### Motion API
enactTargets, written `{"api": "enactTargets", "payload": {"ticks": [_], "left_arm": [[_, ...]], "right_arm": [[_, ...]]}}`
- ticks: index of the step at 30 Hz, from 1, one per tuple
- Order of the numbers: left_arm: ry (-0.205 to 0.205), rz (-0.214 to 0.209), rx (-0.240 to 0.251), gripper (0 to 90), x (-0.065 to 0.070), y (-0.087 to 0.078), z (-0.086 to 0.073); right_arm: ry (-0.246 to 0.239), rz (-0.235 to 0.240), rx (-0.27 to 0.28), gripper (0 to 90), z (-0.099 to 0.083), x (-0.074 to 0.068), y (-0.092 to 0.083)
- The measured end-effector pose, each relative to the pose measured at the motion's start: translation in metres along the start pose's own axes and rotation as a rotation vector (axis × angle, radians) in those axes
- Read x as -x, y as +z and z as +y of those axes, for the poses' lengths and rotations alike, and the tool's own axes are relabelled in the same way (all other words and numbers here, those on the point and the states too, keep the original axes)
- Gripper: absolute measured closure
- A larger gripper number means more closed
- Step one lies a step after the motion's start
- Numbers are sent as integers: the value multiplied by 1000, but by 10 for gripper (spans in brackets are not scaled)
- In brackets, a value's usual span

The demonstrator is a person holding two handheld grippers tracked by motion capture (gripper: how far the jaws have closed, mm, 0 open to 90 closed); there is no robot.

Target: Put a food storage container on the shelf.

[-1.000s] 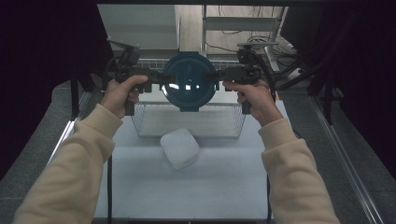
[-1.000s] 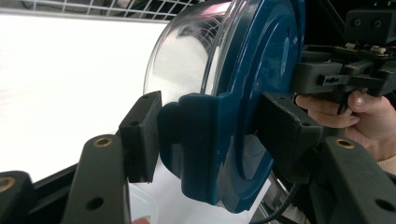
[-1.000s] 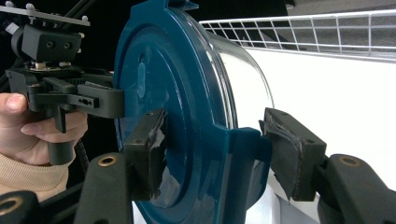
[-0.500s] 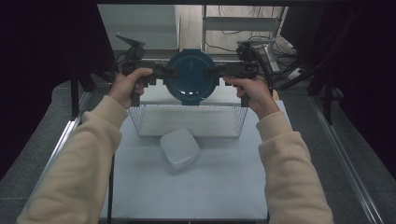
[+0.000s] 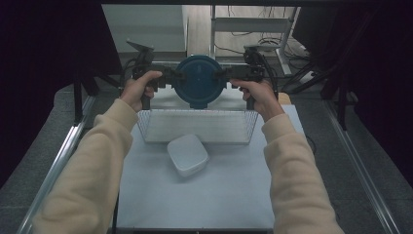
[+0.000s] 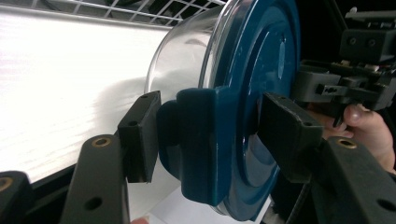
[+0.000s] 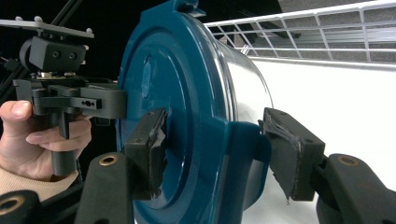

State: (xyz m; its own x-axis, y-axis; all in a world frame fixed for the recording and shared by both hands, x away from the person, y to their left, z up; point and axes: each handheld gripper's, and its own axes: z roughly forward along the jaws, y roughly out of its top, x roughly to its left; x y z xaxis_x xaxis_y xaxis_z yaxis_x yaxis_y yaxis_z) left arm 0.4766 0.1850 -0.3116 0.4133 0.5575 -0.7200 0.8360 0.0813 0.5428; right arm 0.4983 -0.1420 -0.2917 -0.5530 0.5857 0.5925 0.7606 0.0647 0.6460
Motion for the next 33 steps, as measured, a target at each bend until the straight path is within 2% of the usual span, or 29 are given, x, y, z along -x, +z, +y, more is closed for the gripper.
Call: {"api": "enactTargets", "payload": {"ticks": [5, 7, 14, 20, 23, 27, 29, 31, 33], "left_arm": [[-54, -4, 16, 406, -5, 5, 3], [-58, -3, 17, 404, -5, 6, 4], [-121, -28, 24, 389, -19, 14, 6], [-142, -38, 41, 379, -24, 19, 5], [-132, -32, 49, 375, -24, 20, 5], [-111, -28, 54, 354, -23, 21, 3], [-93, 8, 63, 287, -21, 22, 2], [-62, 49, 73, 231, -18, 20, 0], [-15, 91, 101, 216, -13, 17, -2]], "right_arm": [[32, 7, 0, 413, 2, 7, 4], [39, 9, -3, 411, 2, 9, 4], [121, 10, -7, 397, 4, 19, 11], [178, 22, 0, 389, 3, 28, 15], [192, 18, 0, 369, 2, 30, 17], [160, -22, 2, 303, 1, 23, 19], [159, -47, -3, 206, 0, 19, 20], [165, -66, -2, 148, -1, 17, 19], [142, -119, 11, 91, -2, 13, 16]]}}
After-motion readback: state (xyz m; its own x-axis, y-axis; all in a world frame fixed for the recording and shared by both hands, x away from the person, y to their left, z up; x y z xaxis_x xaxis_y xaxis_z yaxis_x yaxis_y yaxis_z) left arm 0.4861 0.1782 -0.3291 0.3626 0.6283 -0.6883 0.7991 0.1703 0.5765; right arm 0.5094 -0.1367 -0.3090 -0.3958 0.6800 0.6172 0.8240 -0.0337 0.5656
